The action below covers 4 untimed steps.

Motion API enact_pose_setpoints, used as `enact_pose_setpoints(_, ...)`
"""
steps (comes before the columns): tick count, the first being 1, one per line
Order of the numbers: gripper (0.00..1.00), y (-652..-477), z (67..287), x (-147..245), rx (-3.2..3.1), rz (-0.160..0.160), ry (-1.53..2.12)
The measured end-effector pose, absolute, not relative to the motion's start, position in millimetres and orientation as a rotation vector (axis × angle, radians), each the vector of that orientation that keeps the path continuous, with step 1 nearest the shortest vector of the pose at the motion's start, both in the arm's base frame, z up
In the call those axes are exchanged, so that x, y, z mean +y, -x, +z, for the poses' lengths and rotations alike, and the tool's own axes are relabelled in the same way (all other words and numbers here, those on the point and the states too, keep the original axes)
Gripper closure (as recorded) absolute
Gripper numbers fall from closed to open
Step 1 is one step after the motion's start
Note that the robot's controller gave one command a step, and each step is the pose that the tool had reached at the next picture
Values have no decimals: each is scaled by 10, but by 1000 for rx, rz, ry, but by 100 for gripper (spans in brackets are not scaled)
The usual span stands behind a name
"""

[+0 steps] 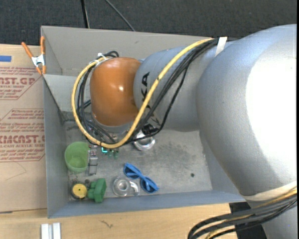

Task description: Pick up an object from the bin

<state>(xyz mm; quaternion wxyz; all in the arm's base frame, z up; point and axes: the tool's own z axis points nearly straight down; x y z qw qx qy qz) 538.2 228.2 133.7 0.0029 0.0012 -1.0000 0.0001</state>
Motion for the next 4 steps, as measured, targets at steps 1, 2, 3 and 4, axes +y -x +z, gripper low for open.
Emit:
enact_pose_setpoints(1, 0, -5529, 658, 2420, -3135, 1, -144)
enact_pose_setpoints(2, 100, -5539, 698, 2423, -3139, -2, -142)
enact_pose_setpoints(3, 100, -5637, 1931, 2257, -3118, -3, -456)
enact_pose_setpoints(4, 100, -5692, 2244, 2281, -3114, -3, -460)
